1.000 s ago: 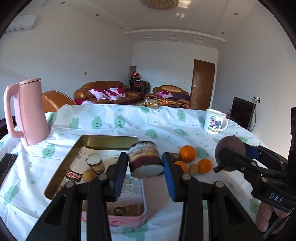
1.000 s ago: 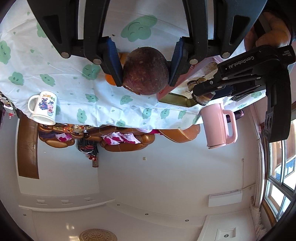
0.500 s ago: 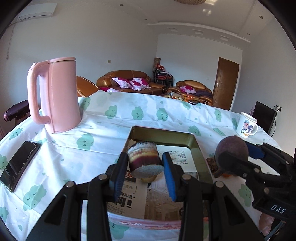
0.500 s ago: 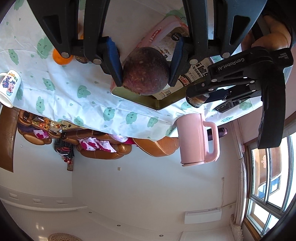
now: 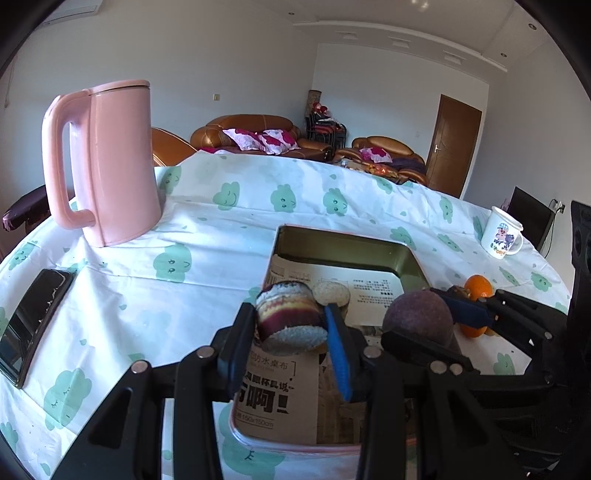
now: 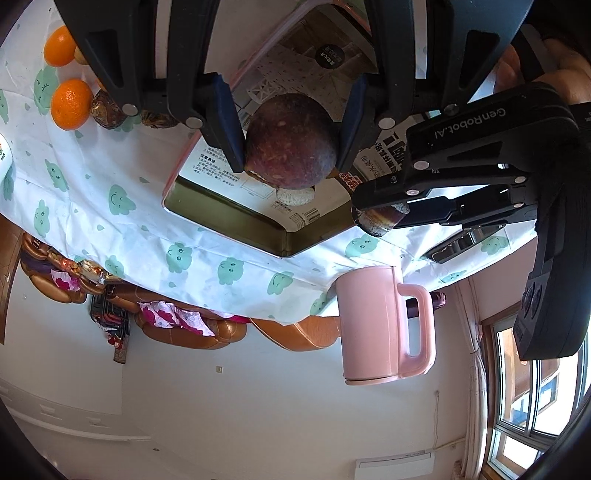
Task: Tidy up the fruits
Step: 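Carry the cake roll into the tin with the left tool while the right tool places the purple fruit there, then grasp an orange with the right tool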
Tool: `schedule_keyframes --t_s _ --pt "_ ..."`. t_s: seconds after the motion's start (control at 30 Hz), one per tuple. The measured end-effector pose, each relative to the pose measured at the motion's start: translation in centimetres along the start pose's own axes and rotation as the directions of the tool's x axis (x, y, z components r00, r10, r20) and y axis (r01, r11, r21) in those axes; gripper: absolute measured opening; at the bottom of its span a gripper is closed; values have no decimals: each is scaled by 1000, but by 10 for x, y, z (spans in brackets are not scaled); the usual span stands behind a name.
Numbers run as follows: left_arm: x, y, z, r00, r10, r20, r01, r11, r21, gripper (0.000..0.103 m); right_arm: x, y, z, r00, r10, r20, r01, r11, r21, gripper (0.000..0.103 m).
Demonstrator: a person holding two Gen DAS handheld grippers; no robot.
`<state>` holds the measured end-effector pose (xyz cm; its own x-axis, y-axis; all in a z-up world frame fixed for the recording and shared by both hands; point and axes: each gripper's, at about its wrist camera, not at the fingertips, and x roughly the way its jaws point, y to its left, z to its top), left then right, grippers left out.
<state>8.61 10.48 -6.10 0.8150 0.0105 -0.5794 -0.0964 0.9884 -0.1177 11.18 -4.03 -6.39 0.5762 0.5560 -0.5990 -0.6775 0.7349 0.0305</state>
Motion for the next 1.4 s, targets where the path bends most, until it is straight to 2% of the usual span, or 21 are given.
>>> schedule_keyframes --t_s 0.07,0.13,0.17,0.27,0.3,0.33,0.5,0.6,0.67,0.77,0.9,1.03,1.17,1.4 --pt "2 -1 0 1000 11 -10 -11 1000 11 40 8 1 0 999 7 -39 -7 1000 -1 51" --pt "0 -2 -1 1000 15 -1 -15 1000 10 42 9 3 0 999 -1 -42 1 1000 -14 52" --pt "-1 -3 -1 1000 17 3 -17 1000 16 51 7 4 -1 999 3 -34 -4 1000 -23 52" --pt "-7 -3 0 998 45 36 -46 999 9 73 0 5 -2 1000 -14 -4 13 999 -29 64" --pt "-9 -2 0 998 46 45 -46 999 3 80 -4 4 -3 1000 -9 7 9 1000 -24 65" --pt "-10 -1 0 997 52 49 -52 999 0 81 -8 2 -4 1000 -10 16 10 1000 -19 65" --pt "-15 -9 2 997 39 67 -39 999 -1 82 -47 -28 -12 996 -49 81 45 998 43 65" --pt "-20 -29 4 996 4 86 -7 1000 26 82 -74 -56 -20 987 -123 105 114 990 85 66" --pt "-22 -47 4 995 -32 94 28 998 48 83 -86 -75 -27 976 -193 98 183 978 102 66" --pt "-21 -79 5 993 -77 91 69 994 89 90 -98 -106 -39 951 -304 64 294 946 137 66" --pt "-14 -125 3 989 -127 73 114 979 168 90 -108 -143 -56 929 -369 7 358 907 220 66" --pt "-1 -163 6 986 -157 58 141 965 221 91 -110 -161 -68 928 -372 -20 364 893 264 66" --pt "13 -180 14 986 -160 49 143 958 250 93 -107 -168 -72 927 -372 -43 369 889 272 66" --pt "39 -166 20 995 -96 22 88 971 224 94 -101 -173 -76 942 -326 -78 335 900 281 66"
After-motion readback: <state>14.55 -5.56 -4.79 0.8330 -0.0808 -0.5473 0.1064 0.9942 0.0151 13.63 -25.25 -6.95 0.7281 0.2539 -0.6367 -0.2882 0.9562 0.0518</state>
